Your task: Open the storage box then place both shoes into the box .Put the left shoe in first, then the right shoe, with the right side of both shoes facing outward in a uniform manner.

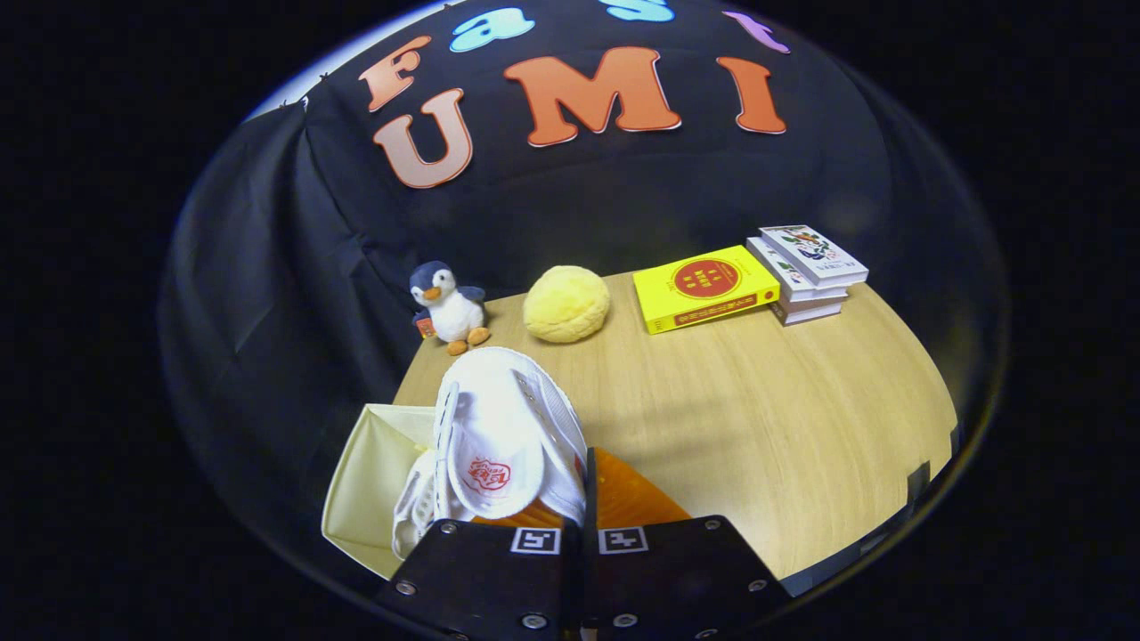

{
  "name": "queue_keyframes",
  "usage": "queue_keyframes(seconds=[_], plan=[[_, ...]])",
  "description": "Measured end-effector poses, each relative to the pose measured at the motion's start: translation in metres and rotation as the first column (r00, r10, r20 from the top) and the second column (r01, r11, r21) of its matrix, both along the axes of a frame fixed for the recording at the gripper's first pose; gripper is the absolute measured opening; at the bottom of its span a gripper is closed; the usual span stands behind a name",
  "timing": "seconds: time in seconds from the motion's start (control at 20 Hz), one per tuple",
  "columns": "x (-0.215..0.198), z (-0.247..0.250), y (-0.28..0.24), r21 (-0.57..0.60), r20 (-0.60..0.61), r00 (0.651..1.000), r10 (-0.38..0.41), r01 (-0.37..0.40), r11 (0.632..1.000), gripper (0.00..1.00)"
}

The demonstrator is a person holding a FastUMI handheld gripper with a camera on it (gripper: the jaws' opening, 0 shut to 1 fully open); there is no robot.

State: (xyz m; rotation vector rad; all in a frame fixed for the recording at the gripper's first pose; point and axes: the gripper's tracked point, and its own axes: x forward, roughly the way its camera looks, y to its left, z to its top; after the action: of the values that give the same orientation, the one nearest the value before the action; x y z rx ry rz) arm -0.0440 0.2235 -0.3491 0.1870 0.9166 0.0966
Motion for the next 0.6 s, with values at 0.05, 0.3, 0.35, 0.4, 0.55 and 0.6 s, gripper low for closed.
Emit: queue_keyframes(seconds=[0.05, 0.3, 0.35, 0.4, 0.55, 0.6], plan=[[0.002, 0.002, 0.016, 0.006, 0.0, 1.0, 0.015, -0.015, 1.0, 0.01], [-0.005, -0.004, 0.086, 0.035, -0.053, 0.997, 0.055, -0.053, 0.998, 0.02], [-0.008, -0.007, 0.097, 0.039, -0.065, 0.996, 0.06, -0.058, 0.998, 0.02], [-0.011, -0.011, 0.109, 0.042, -0.076, 0.995, 0.066, -0.063, 0.997, 0.02], [-0.021, -0.024, 0.132, 0.031, -0.115, 0.991, 0.068, -0.065, 0.997, 0.03], [-0.025, -0.029, 0.136, 0.023, -0.132, 0.989, 0.062, -0.059, 0.998, 0.03]])
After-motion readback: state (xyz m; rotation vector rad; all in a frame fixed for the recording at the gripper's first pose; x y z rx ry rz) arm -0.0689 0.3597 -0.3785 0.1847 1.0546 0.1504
